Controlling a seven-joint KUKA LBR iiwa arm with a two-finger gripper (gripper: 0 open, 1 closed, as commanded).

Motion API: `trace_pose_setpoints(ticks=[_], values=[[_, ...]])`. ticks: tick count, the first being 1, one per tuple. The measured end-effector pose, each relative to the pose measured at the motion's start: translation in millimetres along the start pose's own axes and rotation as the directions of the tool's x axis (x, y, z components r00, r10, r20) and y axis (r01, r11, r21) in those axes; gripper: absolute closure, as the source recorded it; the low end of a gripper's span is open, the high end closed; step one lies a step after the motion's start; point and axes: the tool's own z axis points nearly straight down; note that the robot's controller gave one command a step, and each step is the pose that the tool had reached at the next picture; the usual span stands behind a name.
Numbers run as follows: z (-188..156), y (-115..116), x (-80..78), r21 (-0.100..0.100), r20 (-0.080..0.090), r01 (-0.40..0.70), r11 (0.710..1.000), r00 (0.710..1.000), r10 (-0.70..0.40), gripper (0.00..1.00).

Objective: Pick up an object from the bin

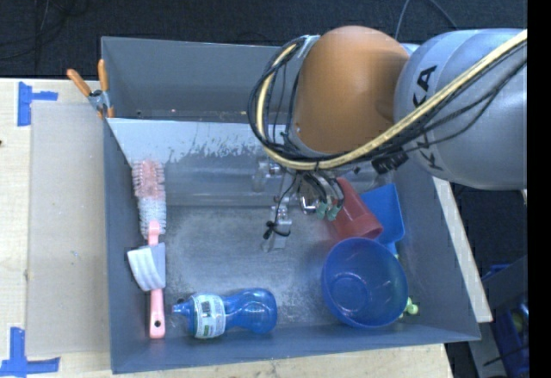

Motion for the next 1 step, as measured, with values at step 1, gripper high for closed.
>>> trace_pose_setpoints(ticks=[1], values=[[-10.2, -43.4, 64.2, 0.000, -0.004, 0.001, 1.000, 1.000, -0.001, 0.00]])
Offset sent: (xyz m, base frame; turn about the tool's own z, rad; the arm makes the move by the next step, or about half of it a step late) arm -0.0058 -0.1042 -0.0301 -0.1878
